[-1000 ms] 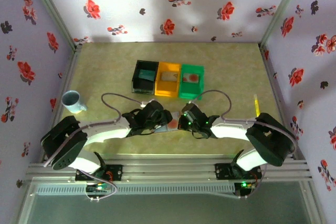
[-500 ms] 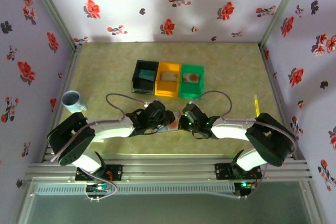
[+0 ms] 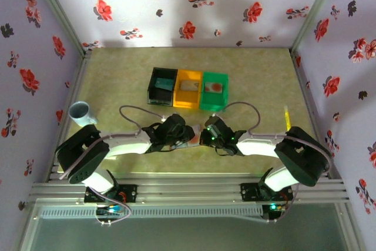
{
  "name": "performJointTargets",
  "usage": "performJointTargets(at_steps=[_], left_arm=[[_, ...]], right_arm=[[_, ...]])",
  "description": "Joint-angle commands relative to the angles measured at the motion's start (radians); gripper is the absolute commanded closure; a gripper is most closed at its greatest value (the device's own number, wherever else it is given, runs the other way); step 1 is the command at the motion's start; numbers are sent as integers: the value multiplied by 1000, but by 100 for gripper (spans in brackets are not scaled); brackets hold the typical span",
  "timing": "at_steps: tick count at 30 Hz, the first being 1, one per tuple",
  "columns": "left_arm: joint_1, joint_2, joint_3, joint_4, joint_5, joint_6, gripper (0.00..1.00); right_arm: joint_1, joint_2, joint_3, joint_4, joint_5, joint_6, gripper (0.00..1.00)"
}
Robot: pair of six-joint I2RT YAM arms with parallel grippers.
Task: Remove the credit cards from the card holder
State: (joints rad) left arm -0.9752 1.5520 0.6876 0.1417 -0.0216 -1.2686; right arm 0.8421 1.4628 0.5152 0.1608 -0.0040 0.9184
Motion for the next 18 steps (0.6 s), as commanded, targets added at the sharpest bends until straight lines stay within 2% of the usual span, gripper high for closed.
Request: performJointTargets(at_steps=[1,18], left_arm=[[7,12,-13,-17,-5,24,64],[7,31,-37,-12,-12,11,66]], right_arm=[[-8,2,-19,-9,4,14,100],[-10,14,-15,-3,-4,19,100]])
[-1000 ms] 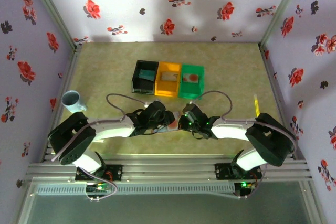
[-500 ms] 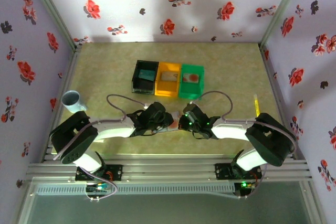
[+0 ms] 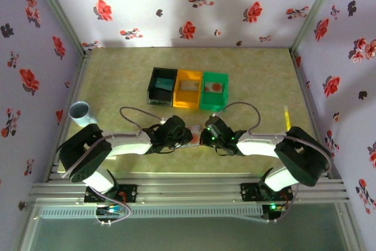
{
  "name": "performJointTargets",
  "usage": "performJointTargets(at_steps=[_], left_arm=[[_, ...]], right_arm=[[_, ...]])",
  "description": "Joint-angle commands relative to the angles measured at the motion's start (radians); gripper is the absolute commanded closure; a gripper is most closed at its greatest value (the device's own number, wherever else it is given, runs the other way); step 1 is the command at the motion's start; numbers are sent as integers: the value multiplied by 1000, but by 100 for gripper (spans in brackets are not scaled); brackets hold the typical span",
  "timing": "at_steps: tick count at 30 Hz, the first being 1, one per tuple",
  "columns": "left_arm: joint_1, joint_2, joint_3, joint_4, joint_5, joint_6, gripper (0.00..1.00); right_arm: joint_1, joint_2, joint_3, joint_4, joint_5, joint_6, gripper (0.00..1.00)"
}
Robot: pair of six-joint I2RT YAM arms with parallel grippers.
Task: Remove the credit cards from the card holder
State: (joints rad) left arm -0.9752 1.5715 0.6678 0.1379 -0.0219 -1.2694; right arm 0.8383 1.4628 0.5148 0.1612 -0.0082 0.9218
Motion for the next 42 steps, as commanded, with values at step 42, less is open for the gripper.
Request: performJointTargets(at_steps=[42], left_arm=[[7,42,-70,79,-30,-1,73]], right_arm=[[-7,77,-25,47,-34,41,100]])
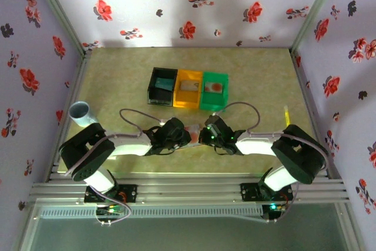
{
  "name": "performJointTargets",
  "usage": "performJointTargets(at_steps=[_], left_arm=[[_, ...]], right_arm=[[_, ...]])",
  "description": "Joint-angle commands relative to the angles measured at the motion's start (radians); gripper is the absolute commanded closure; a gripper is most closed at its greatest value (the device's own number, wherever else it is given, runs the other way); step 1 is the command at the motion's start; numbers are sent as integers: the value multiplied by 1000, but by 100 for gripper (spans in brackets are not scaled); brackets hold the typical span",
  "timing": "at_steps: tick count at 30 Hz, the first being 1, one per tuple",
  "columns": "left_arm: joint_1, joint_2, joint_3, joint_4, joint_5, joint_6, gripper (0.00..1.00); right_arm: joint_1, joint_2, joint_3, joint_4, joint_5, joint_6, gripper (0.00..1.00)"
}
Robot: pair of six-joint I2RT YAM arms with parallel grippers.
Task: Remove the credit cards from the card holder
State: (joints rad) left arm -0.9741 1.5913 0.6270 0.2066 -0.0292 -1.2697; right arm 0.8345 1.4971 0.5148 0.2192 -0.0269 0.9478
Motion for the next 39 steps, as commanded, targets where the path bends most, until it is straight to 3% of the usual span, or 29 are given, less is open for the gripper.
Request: performJointTargets(at_steps=[1,25,39], left_arm=[[6,19,-38,25,-24,-3,73],[9,-59,-163,245,-67,-18,73],[9,-50,-173,269,-67,-24,76]], right_arm=[[-4,45,-24,-8,-18,17,100],[-4,78,-25,22,-48,40,100],[-3,90,-28,37,-62,51,100]])
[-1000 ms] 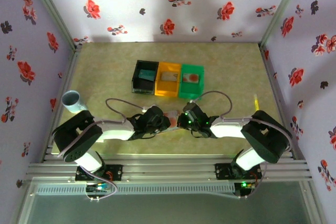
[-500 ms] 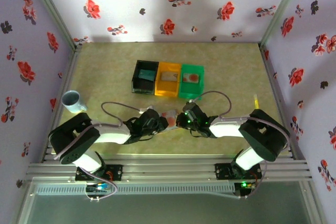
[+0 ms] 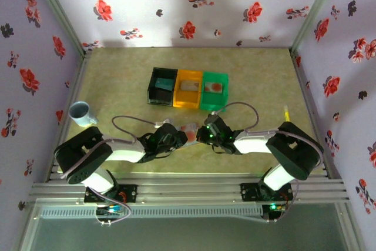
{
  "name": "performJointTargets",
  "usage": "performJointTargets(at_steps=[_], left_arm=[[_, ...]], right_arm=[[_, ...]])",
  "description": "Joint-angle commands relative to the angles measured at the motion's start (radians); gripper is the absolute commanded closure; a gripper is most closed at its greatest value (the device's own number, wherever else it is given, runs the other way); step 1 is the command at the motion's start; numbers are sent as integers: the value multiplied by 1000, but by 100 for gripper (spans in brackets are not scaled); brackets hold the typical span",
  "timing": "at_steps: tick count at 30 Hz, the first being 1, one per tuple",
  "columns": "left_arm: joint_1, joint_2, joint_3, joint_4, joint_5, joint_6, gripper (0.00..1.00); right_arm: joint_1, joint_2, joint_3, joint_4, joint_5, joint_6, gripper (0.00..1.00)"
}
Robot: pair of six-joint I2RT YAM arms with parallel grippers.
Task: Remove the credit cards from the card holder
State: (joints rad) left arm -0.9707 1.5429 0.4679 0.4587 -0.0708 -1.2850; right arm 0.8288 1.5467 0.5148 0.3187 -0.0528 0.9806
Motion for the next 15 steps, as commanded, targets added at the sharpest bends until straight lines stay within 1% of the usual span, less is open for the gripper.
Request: performJointTargets(at_steps=[1,15], left_arm=[[6,1,-14,18,-26,-9,76],[6,26,-37,95,-24,-25,76]], right_arm=[[2,40,-28,-62,-37,17,100],[2,62,-30,-37,-53,29,100]])
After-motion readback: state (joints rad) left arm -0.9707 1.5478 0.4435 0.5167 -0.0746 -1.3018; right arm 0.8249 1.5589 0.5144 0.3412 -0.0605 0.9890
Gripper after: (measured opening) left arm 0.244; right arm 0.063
